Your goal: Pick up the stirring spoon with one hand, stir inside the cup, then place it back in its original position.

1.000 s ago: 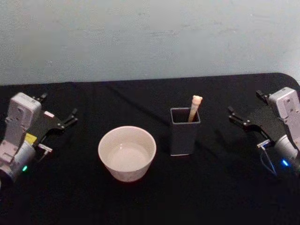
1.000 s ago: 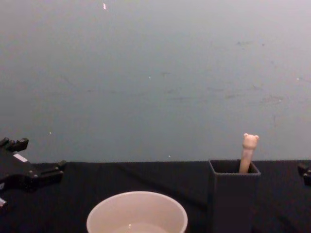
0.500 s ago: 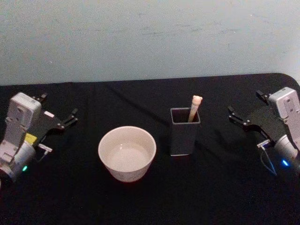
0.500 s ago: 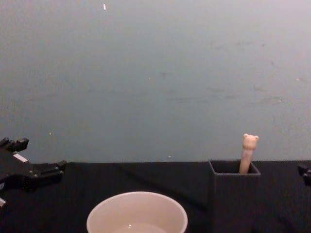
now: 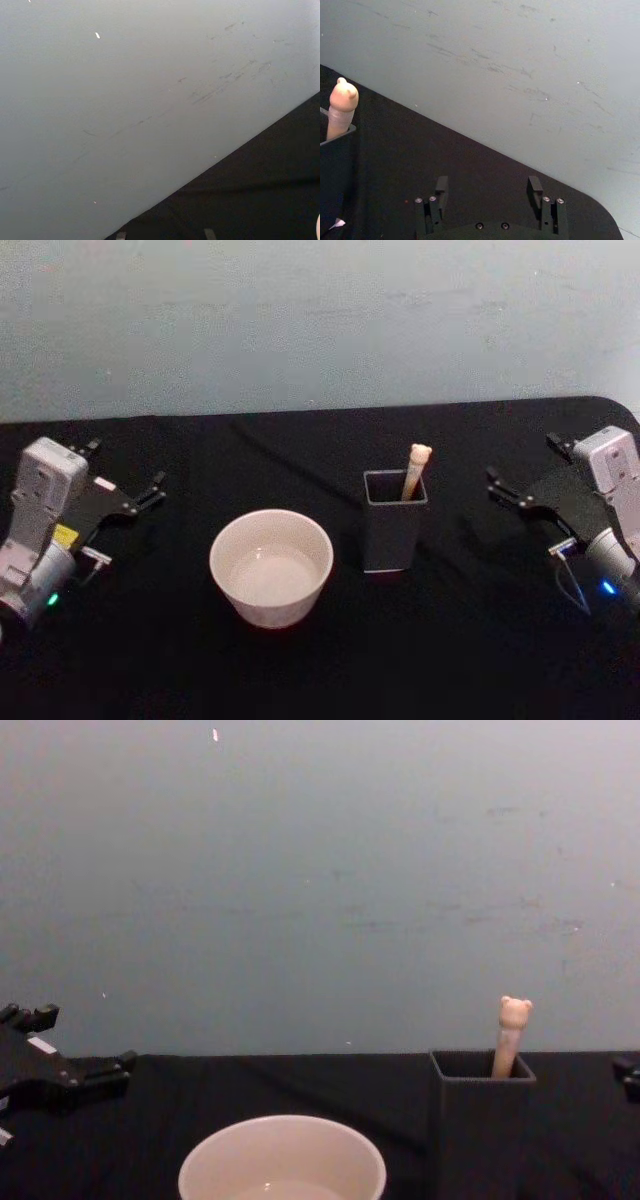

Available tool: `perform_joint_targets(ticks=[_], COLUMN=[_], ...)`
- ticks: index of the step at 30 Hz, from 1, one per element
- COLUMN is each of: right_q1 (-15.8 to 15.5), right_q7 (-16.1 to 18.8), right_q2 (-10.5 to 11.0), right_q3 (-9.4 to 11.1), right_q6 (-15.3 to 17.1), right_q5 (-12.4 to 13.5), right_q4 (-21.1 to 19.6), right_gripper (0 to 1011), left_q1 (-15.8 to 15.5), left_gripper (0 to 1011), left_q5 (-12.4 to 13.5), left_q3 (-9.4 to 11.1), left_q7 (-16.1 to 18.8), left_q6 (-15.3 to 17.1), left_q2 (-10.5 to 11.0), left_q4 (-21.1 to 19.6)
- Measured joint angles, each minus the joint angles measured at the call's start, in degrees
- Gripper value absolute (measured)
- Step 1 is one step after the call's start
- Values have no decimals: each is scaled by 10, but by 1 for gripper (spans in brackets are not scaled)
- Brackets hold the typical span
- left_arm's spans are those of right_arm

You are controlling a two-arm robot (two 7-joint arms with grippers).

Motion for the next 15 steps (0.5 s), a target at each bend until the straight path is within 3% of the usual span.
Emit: perform_joint_targets(ticks=[15], right_q1=[0], right_q7=[0], right_q2=[0], right_q3=[0], right_q6=[0], right_q5=[0], right_q4=[0], right_gripper=[1000], left_q1=[0], left_gripper=[1001], left_q5=[0], left_q3=[0], left_q7=[0], left_q6=[0], left_q2=[0], left_q4=[0])
